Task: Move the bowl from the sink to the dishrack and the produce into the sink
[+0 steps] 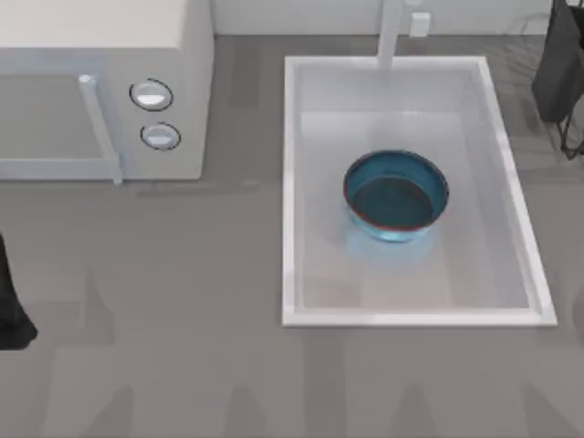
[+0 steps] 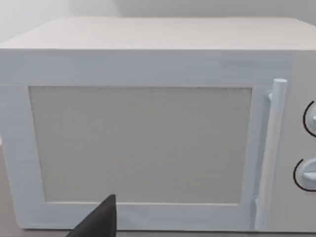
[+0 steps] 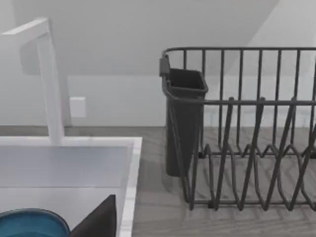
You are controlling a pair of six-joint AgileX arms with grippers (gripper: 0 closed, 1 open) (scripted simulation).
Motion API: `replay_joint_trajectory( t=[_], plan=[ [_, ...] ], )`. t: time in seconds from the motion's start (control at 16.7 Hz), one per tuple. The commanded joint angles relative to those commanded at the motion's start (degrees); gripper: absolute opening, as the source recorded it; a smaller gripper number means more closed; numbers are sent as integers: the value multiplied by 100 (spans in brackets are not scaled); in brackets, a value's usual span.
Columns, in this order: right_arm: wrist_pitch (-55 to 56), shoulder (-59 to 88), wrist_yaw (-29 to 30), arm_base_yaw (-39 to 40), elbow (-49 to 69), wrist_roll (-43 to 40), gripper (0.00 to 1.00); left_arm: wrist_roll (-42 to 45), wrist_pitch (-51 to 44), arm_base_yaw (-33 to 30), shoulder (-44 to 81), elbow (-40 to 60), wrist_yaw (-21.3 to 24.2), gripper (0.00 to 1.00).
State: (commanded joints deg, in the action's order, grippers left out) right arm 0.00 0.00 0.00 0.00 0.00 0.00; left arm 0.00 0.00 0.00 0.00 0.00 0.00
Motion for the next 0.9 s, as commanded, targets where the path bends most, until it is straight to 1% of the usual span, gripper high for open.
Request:
replay_joint_trajectory(
  t=[0.24,0.42,0.66,0.9],
  plan=[
    [-74,136,-9,35,143,120,100,0,0,0,0,0,0,100],
    [-397,772,-44,180,822,501,100,0,0,0,0,0,0,100],
    [-1163,2407,-91,475,2534,860,100,0,0,0,0,0,0,100],
    [-2008,4950,-61,803,5006,970,100,0,0,0,0,0,0,100]
  ],
)
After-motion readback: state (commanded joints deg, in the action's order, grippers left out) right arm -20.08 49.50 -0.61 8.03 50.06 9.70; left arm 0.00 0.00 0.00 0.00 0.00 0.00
